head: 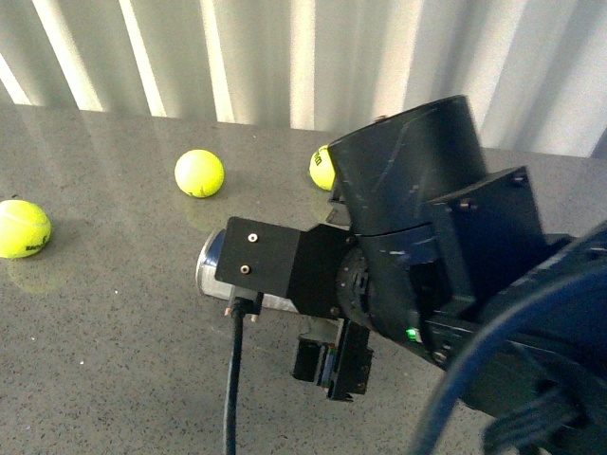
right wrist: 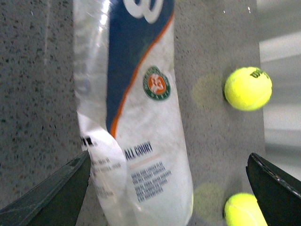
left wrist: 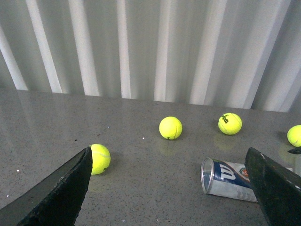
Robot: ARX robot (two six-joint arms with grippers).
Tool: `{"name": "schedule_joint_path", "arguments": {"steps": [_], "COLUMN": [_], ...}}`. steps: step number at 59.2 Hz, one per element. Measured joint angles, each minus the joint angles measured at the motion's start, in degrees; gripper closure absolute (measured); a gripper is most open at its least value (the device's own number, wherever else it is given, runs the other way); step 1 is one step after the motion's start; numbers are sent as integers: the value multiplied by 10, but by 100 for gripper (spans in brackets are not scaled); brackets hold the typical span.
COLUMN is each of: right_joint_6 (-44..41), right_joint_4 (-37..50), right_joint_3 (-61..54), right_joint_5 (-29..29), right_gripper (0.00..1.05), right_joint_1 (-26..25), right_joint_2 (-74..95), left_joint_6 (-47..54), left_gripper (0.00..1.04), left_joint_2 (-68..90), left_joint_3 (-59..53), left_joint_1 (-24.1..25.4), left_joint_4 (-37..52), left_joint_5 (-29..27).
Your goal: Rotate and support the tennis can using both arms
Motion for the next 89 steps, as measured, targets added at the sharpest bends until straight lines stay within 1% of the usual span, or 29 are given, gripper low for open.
{"name": "schedule_joint_path", "arguments": {"steps": [7, 12, 17, 19, 24, 28, 32, 33, 35, 38, 42, 46, 52, 59, 61, 63, 64, 66, 67, 68, 70, 72, 75, 77, 81, 82, 89], "right_joint_6": [21, 39, 61, 71, 97, 118, 154, 158, 178, 195, 209, 212, 187, 143, 162, 211, 226, 293, 302, 343, 393, 446, 484, 495, 511, 513, 524], "right_joint_4": [28, 82, 163, 198, 242, 246, 230, 227, 206, 181, 156, 135, 145, 161, 127, 14, -15, -121, -144, -187, -261, -311, -327, -330, -333, -333, -333], "right_joint_3": [-58, -99, -134, -146, -167, -181, -202, -204, -214, -227, -238, -252, -274, -297, -293, -272, -267, -257, -257, -261, -277, -307, -346, -361, -376, -377, -381], "right_joint_5": [2, 19, 51, 75, 123, 157, 191, 194, 202, 205, 207, 218, 252, 308, 280, 204, 188, 142, 138, 139, 151, 138, 103, 88, 63, 60, 22], "right_gripper": [7, 7, 7, 7, 7, 7, 7, 7, 7, 7, 7, 7, 7, 7, 10, 17, 19, 26, 27, 31, 38, 47, 58, 63, 75, 77, 98], "right_joint_1": [-28, -56, -100, -128, -189, -236, -295, -302, -332, -358, -367, -357, -308, -219, -209, -193, -189, -167, -161, -146, -116, -108, -137, -153, -186, -190, -226], "right_joint_2": [-46, -80, -114, -133, -181, -227, -299, -309, -359, -426, -495, -575, -677, -768, -795, -837, -847, -888, -898, -919, -961, -1002, -1036, -1047, -1064, -1065, -1084], "left_joint_6": [0, 0, 0, 0, 0, 0, 0, 0, 0, 0, 0, 0, 0, 0, 0, 0, 0, 0, 0, 0, 0, 0, 0, 0, 0, 0, 0], "left_gripper": [7, 7, 7, 7, 7, 7, 7, 7, 7, 7, 7, 7, 7, 7, 7, 7, 7, 7, 7, 7, 7, 7, 7, 7, 7, 7, 7], "left_joint_2": [0, 0, 0, 0, 0, 0, 0, 0, 0, 0, 0, 0, 0, 0, 0, 0, 0, 0, 0, 0, 0, 0, -1, 0, 0, -1, -1], "left_joint_3": [0, 0, 0, 0, 0, 0, 0, 0, 0, 0, 0, 0, 0, 0, 0, 0, 0, 0, 0, 0, 0, 0, 0, 0, 0, 0, 0], "left_joint_1": [0, 0, 0, 0, 0, 0, 0, 0, 0, 0, 0, 0, 0, 0, 0, 0, 0, 0, 0, 0, 0, 0, 0, 0, 0, 0, 0], "left_joint_4": [0, 0, 0, 0, 0, 0, 0, 0, 0, 0, 0, 0, 0, 0, 0, 0, 0, 0, 0, 0, 0, 0, 0, 0, 0, 0, 0], "left_joint_5": [0, 0, 0, 0, 0, 0, 0, 0, 0, 0, 0, 0, 0, 0, 0, 0, 0, 1, 0, 0, 0, -1, 0, 0, 0, 0, 0]}}
